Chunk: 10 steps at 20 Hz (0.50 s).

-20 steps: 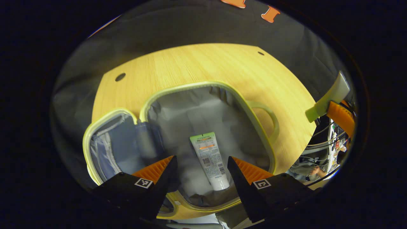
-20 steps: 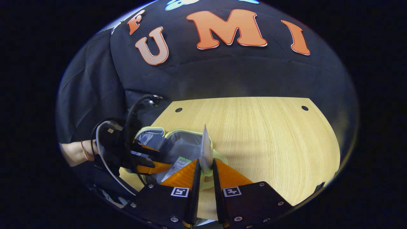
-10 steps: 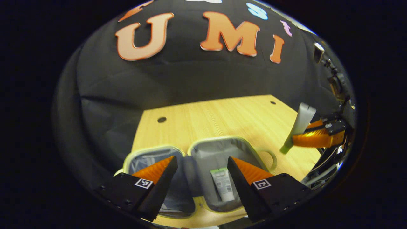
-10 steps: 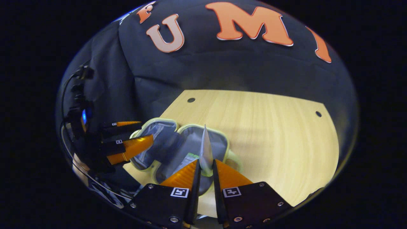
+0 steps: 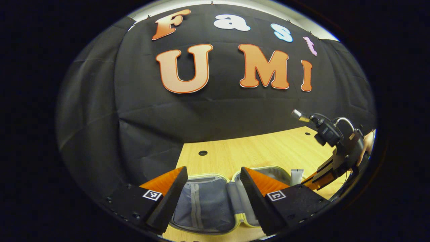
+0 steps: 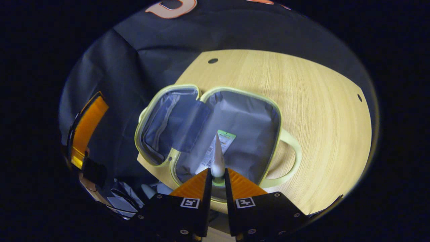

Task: First open the suitcase, pack the skin care products into it, and then close the suitcase.

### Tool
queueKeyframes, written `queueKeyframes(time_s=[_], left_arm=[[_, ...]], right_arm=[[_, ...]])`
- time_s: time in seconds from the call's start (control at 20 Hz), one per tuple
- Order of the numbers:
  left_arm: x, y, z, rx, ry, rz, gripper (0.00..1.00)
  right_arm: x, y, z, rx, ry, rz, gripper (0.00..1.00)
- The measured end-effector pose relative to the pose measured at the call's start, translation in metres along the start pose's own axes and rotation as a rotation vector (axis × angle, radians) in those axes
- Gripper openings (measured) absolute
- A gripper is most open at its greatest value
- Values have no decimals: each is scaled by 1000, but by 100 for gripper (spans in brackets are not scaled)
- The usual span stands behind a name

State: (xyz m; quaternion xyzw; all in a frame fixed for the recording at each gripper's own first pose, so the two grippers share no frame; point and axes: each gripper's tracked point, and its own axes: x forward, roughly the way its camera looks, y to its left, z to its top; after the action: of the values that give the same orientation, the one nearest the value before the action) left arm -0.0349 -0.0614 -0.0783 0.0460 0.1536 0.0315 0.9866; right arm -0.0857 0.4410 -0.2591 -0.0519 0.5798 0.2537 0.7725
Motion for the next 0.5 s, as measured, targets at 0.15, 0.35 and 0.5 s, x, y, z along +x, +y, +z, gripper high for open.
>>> queueKeyframes(time_s=[0.15,0.35,0.5], left_arm=[[-1,14,-11,-37,17,13,97],[-3,30,-27,-73,45,35,97],[1,40,-38,-104,70,40,97]], right_arm=[[20,2,-10,111,67,18,25],[30,-8,-21,174,105,-14,31],[28,-7,-10,180,63,-4,67]])
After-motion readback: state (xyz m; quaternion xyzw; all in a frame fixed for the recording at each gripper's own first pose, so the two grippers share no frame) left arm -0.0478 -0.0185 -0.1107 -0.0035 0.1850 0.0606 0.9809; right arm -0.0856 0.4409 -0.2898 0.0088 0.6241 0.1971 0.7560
